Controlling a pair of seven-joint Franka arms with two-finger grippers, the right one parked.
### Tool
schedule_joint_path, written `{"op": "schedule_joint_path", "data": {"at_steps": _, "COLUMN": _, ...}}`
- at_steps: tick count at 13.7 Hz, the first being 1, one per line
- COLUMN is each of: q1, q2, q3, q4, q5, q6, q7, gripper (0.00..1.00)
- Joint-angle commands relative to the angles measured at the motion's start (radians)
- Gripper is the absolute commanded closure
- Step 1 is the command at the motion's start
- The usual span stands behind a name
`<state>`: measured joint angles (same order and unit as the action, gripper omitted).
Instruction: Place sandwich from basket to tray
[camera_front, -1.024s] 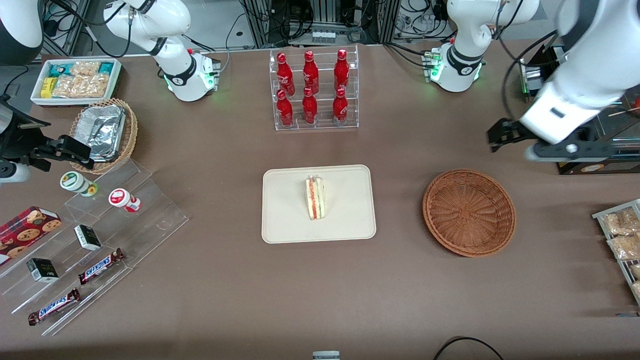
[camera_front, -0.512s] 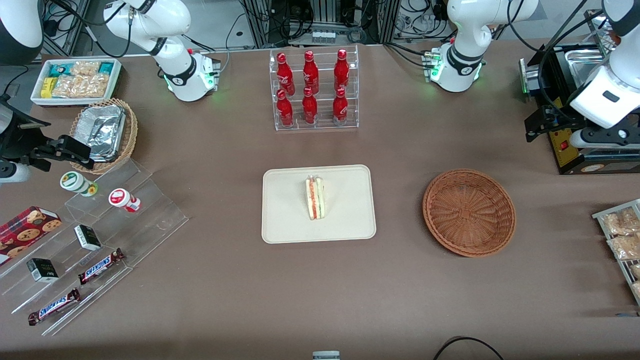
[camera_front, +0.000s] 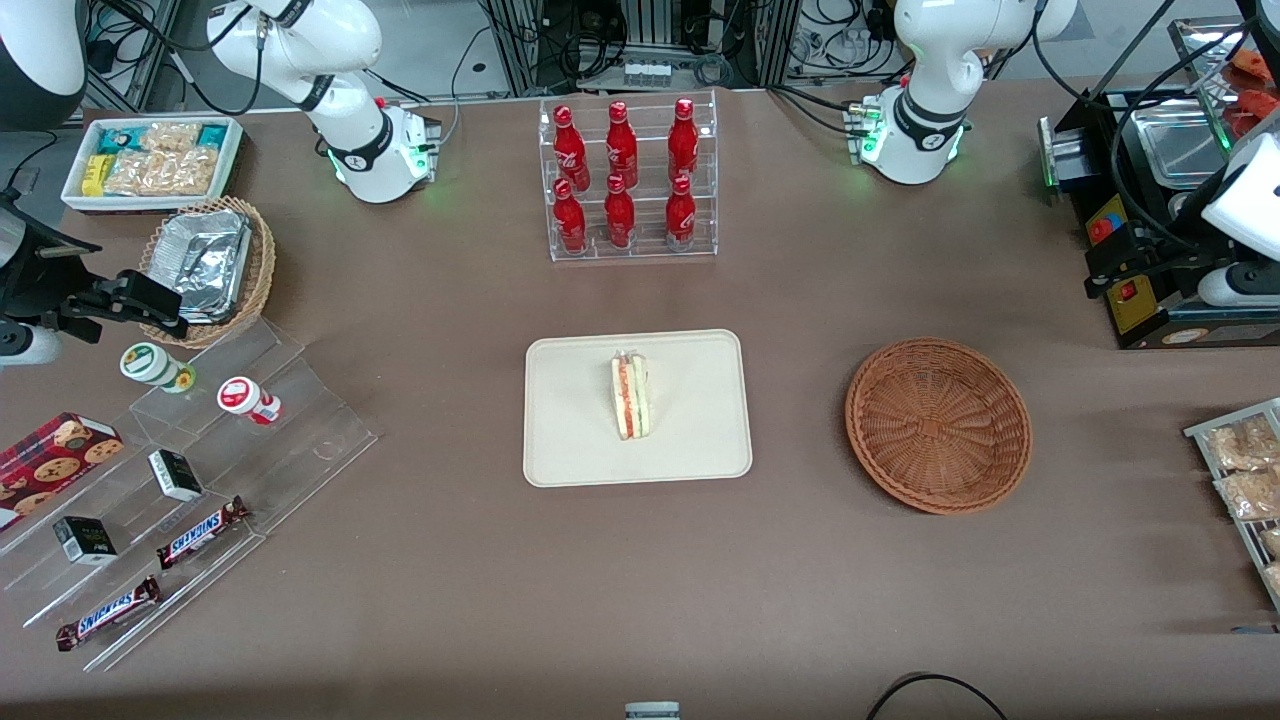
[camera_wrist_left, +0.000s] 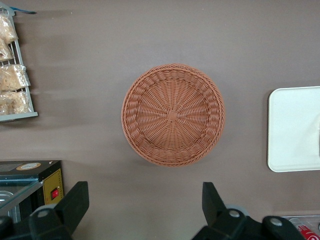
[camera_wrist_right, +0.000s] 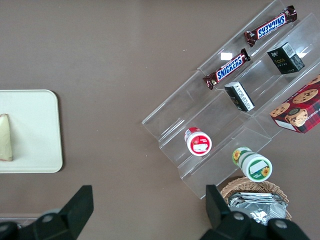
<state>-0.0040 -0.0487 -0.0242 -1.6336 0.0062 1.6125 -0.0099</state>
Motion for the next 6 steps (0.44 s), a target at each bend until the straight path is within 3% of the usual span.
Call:
{"op": "schedule_joint_path", "data": {"at_steps": 1, "q1": 0.007, "q2": 0.029, "q3": -0.003, "q4": 0.035, "q5": -0.003, "q6": -0.003, "q7": 0.016, "gripper": 0.0}}
{"op": "schedule_joint_path", "data": {"at_steps": 6, "q1": 0.013, "q2": 0.046, "q3": -0.002, "q4": 0.06, "q5": 0.001, "q6": -0.003, "q7": 0.018, "gripper": 0.0}}
